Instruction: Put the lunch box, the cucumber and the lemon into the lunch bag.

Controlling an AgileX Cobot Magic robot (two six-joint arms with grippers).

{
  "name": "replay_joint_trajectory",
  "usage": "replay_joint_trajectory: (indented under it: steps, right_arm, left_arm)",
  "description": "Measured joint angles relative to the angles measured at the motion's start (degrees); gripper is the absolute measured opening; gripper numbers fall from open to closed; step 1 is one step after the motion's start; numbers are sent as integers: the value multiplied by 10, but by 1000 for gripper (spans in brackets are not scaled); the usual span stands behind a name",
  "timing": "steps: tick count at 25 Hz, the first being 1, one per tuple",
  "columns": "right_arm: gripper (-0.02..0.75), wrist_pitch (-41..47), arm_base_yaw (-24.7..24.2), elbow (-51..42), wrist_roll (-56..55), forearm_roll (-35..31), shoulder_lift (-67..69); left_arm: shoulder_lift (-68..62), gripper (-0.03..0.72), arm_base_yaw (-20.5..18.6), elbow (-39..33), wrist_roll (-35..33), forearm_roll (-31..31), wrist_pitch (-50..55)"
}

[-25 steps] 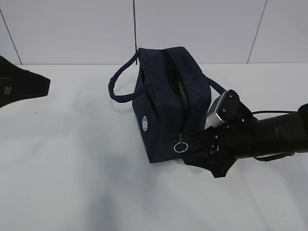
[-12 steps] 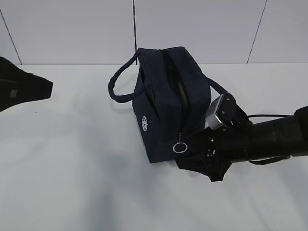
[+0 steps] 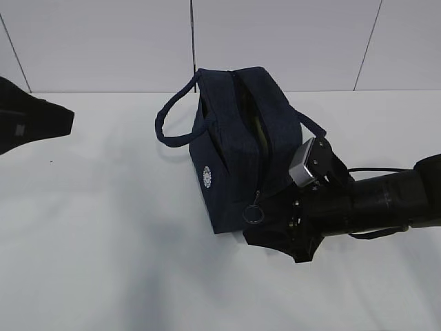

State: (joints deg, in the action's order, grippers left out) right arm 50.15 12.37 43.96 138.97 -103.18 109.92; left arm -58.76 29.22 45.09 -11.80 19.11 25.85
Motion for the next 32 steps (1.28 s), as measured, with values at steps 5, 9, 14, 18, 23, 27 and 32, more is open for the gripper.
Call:
replay_joint_trajectory:
  steps: [5,9,14,18,23,27,32]
  right_arm:
    - [492,11,0,0,-18,-1,0]
    - [492,27,0,0,-27,0,1]
    - [491,41,0,0,-29,-1,22]
    - [491,68,0,0,-29,-4,43]
    - [452,82,0,0,-29,-4,54]
    - [430,83,0,0,-29,-4,54]
    - [424,55,0,0,-30,-5,55]
  left_arm:
    - [0,235,0,0,0,-3,0]
    - [0,235,0,0,0,-8,-1]
    - [0,235,0,0,0,-9,-2]
    - [0,235,0,0,0,-9,-4]
    - [0,235,0,0,0,-10,-4]
    - [0,235,0,0,0,-11,-5]
    - [0,235,0,0,0,-11,-6]
